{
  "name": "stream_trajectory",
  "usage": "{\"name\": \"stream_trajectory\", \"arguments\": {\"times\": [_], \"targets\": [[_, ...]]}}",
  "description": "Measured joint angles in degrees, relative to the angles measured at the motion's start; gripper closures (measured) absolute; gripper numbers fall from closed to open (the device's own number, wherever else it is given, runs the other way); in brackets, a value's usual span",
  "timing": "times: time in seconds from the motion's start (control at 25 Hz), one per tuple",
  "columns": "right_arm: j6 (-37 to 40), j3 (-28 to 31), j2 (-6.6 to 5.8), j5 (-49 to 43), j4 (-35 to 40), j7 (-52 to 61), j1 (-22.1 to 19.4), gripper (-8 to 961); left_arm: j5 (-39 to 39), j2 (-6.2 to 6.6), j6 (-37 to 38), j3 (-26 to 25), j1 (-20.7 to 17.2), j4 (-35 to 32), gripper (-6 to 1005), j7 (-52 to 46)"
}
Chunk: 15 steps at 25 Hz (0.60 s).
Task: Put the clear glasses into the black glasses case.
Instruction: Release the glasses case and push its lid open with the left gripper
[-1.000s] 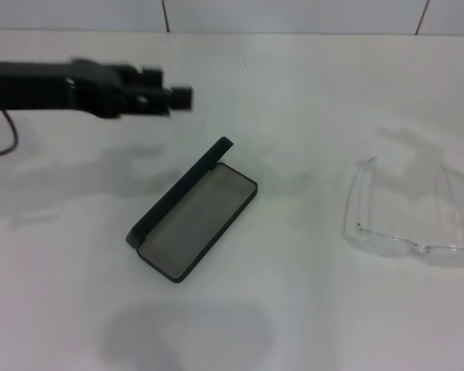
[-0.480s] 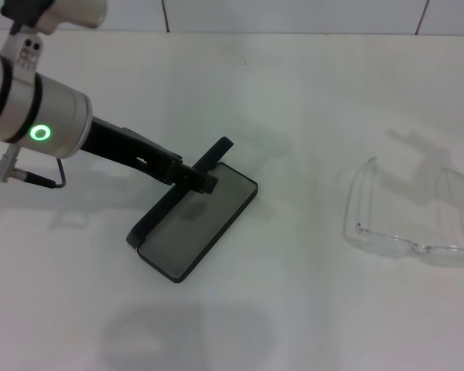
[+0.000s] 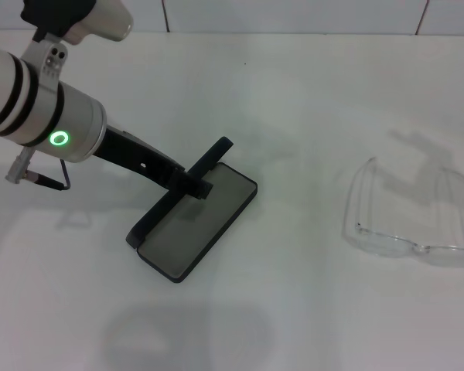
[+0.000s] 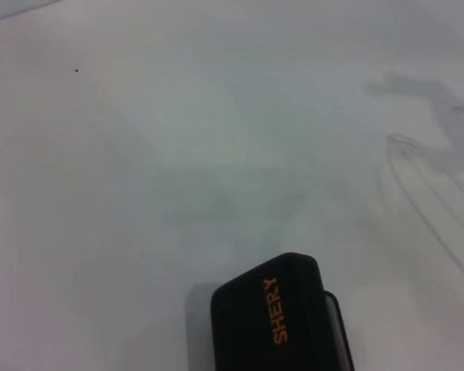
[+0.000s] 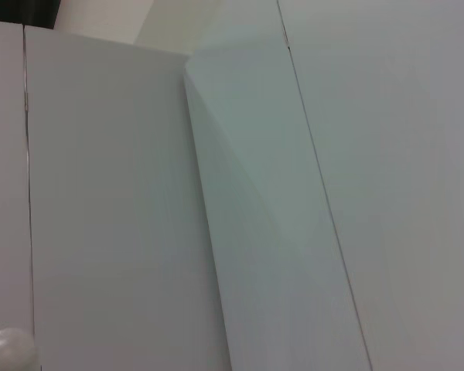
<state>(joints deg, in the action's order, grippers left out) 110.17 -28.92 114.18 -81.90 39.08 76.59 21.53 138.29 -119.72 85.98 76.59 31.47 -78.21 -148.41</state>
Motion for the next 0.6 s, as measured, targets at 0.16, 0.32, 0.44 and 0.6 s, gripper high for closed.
{"name": "stream_trajectory", "arguments": {"times": [0.16,0.32,0.44,0.6], "targets": [[0.09,0.01,-0.17,0.43,-0.48,-0.46,0.0,182,0.27,0.07,-1.05,1.12,0.06,0.46,212,0.12],[0.13,0.1,-0.2,0.9,-0.6,-1.02,0.01,184,1.35,0.09,-1.54,3.14,0.34,0.67,222,0.12],[0.13,0.18,-0.25,1.15,-0.6,-1.3,-0.1,185,2.82,0.07,-1.55,3.93,1.18,1.76,229,-0.06],[0.13,0.18,-0.3,1.15,-0.6,-1.35,-0.11,187,3.97,-0.02,-1.89,4.08,2.26,3.67,354,-0.17]]}}
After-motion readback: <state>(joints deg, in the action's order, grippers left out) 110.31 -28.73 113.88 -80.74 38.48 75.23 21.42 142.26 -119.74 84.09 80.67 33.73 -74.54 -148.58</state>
